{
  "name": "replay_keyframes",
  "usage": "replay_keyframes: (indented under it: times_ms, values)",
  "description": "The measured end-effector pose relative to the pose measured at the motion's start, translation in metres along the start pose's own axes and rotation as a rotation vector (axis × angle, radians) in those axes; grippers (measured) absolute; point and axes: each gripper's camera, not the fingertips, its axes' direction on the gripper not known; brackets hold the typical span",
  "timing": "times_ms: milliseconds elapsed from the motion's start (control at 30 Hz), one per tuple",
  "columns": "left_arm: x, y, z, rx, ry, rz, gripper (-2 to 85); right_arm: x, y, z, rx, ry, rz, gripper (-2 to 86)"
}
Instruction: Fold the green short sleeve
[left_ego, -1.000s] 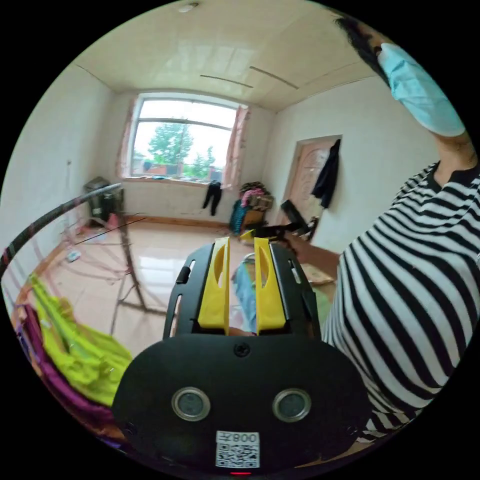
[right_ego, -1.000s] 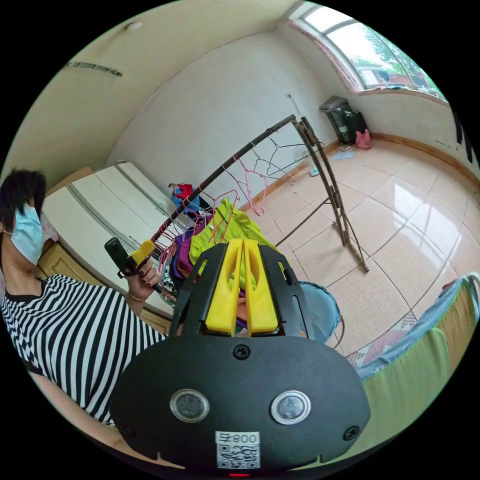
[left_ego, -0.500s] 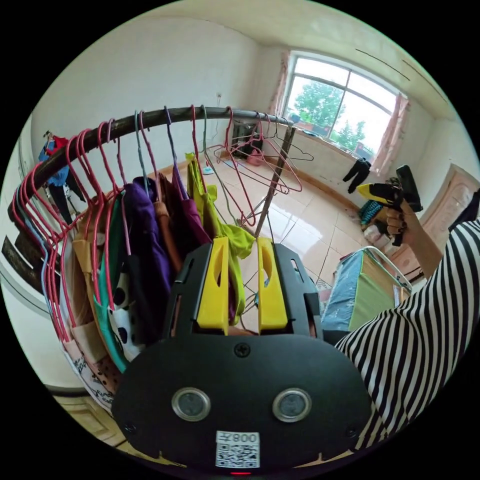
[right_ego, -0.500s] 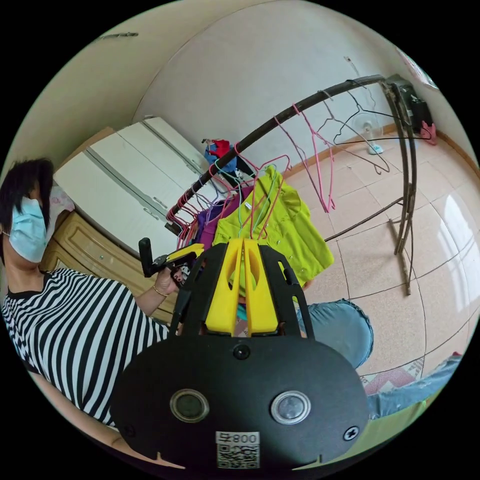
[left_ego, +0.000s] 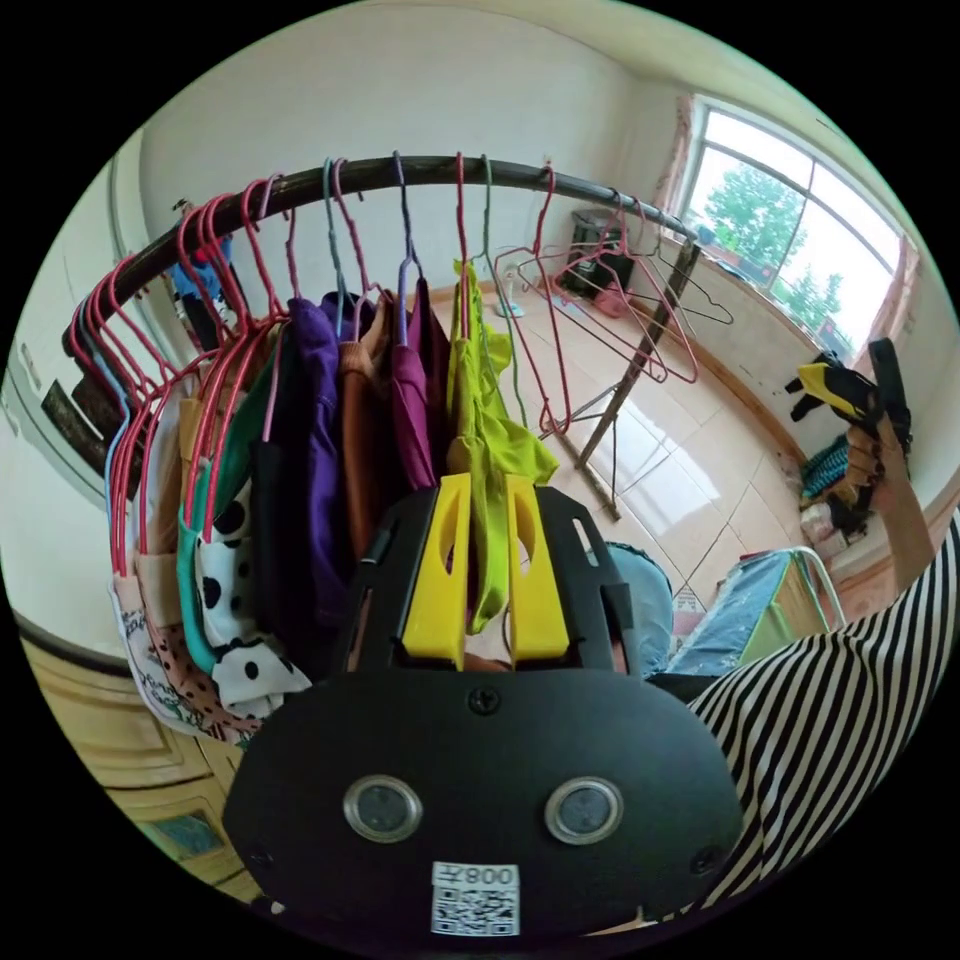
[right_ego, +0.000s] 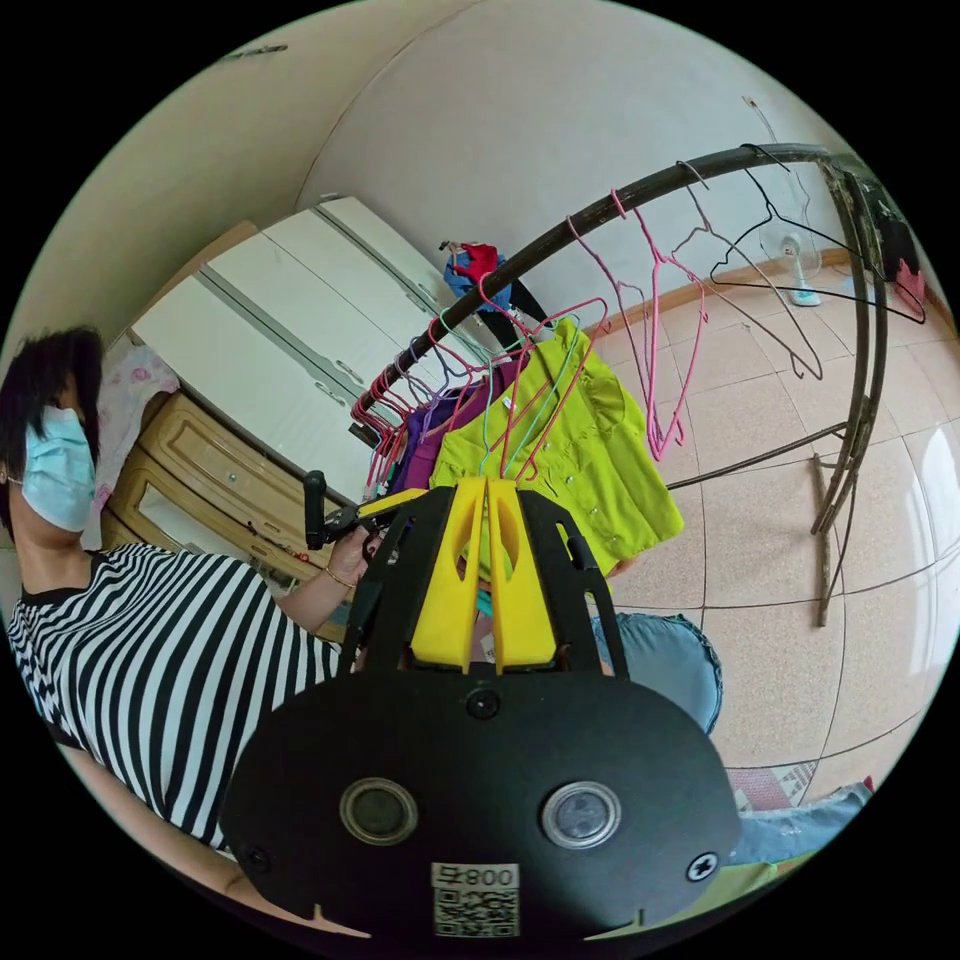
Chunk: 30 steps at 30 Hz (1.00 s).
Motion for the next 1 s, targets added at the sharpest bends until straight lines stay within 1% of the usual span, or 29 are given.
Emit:
replay_keyframes:
  times_ms: [133, 333, 667, 767, 867, 1000]
  values:
    - [0.011, -0.008, 0.012, -0.029, -0.043, -0.040, 3.4, 0.050, 0.010, 0.007, -0.006, -0.006, 0.019, 0.1]
    - [0.033, -0.006, 0.018, -0.072, -0.085, -0.080, 5.1, 0.111, 0.029, 0.027, -0.011, -0.031, 0.051, 0.1]
    - [0.051, 0.003, 0.038, -0.122, -0.044, -0.203, 5.8, 0.176, 0.045, 0.079, -0.057, -0.070, 0.061, 0.1]
    - [0.059, 0.006, 0.039, -0.117, 0.038, -0.190, 3.7, 0.190, 0.048, 0.100, -0.085, -0.088, 0.063, 0.1]
    - [0.068, 0.010, 0.041, -0.114, 0.005, -0.187, 2.8, 0.201, 0.052, 0.120, -0.101, -0.099, 0.060, 0.1]
    - [0.075, 0.017, 0.041, -0.116, 0.042, -0.185, 2.2, 0.214, 0.058, 0.145, -0.122, -0.104, 0.053, 0.1]
